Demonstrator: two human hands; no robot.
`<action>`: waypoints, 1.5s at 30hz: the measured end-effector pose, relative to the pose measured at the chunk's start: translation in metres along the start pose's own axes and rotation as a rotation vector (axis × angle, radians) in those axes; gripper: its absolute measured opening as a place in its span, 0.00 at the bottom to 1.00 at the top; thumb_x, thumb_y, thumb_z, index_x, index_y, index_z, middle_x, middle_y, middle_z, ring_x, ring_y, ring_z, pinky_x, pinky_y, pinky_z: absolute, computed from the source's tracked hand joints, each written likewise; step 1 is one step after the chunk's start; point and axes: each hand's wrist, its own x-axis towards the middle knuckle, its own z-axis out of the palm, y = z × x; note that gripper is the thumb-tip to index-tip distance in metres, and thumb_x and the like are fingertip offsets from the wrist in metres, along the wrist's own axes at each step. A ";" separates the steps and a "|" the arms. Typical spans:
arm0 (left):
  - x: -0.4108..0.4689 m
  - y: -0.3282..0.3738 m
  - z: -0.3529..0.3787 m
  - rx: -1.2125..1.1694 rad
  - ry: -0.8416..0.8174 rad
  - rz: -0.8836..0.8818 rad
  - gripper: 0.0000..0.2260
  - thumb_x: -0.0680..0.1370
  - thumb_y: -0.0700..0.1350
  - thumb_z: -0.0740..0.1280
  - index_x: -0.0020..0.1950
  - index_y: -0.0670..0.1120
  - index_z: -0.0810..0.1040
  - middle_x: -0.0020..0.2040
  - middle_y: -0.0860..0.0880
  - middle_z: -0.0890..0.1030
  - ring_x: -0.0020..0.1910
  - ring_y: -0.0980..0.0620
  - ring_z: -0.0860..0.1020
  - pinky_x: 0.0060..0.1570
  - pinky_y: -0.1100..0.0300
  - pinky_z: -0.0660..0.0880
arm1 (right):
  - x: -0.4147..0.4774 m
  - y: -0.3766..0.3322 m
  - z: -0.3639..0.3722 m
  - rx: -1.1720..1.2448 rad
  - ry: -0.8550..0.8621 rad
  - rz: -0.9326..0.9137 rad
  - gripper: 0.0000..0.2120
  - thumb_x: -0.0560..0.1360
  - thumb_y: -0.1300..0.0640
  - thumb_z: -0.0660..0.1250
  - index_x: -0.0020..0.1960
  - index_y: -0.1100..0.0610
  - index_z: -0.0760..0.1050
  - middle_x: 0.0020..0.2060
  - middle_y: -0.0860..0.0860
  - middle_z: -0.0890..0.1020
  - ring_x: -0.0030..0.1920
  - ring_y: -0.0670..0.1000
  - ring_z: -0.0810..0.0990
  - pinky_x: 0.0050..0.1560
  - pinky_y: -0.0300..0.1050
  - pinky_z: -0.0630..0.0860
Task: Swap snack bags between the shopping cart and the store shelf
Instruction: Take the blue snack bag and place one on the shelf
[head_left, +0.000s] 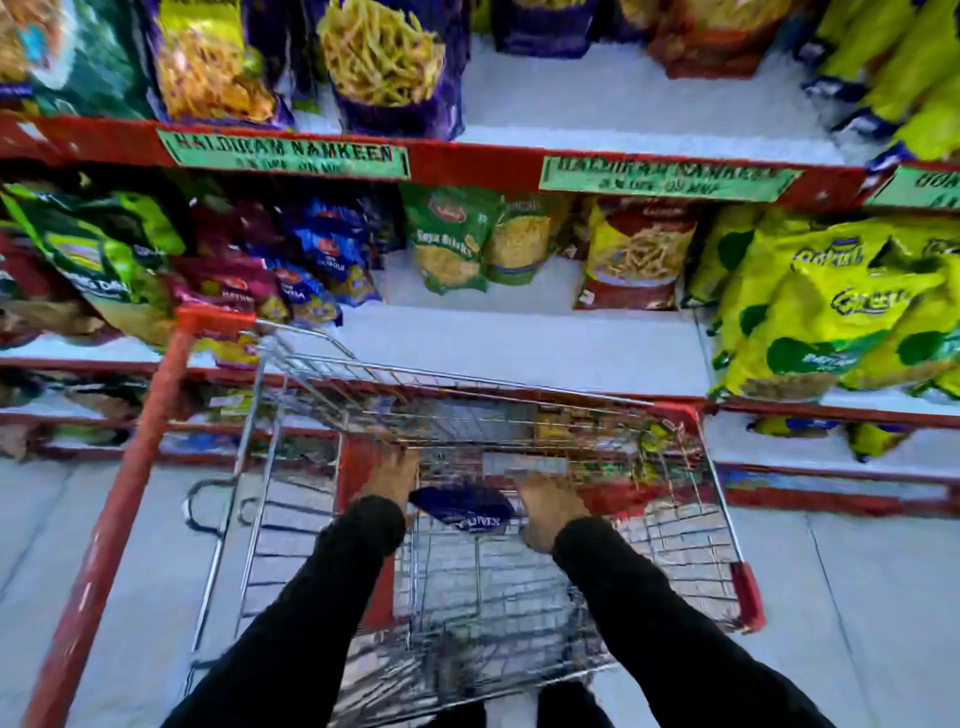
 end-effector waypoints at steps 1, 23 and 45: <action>0.005 -0.004 0.007 -0.002 -0.013 -0.021 0.21 0.82 0.50 0.57 0.73 0.43 0.70 0.73 0.39 0.72 0.71 0.40 0.70 0.71 0.49 0.68 | 0.007 0.000 0.007 -0.050 -0.026 0.026 0.21 0.75 0.57 0.63 0.67 0.57 0.70 0.64 0.59 0.77 0.66 0.61 0.75 0.68 0.55 0.67; -0.051 -0.003 -0.014 -0.790 0.374 0.113 0.03 0.76 0.48 0.70 0.47 0.50 0.79 0.41 0.53 0.81 0.38 0.62 0.79 0.35 0.75 0.74 | -0.044 0.020 -0.026 0.578 0.482 0.133 0.05 0.69 0.48 0.73 0.42 0.40 0.79 0.45 0.45 0.86 0.33 0.37 0.81 0.40 0.37 0.80; -0.117 0.217 -0.266 -1.397 0.675 0.625 0.19 0.80 0.41 0.65 0.67 0.30 0.71 0.66 0.35 0.76 0.60 0.45 0.75 0.70 0.43 0.69 | -0.128 0.001 -0.306 1.210 1.070 -0.578 0.02 0.73 0.61 0.72 0.46 0.57 0.82 0.41 0.47 0.87 0.42 0.43 0.83 0.45 0.36 0.79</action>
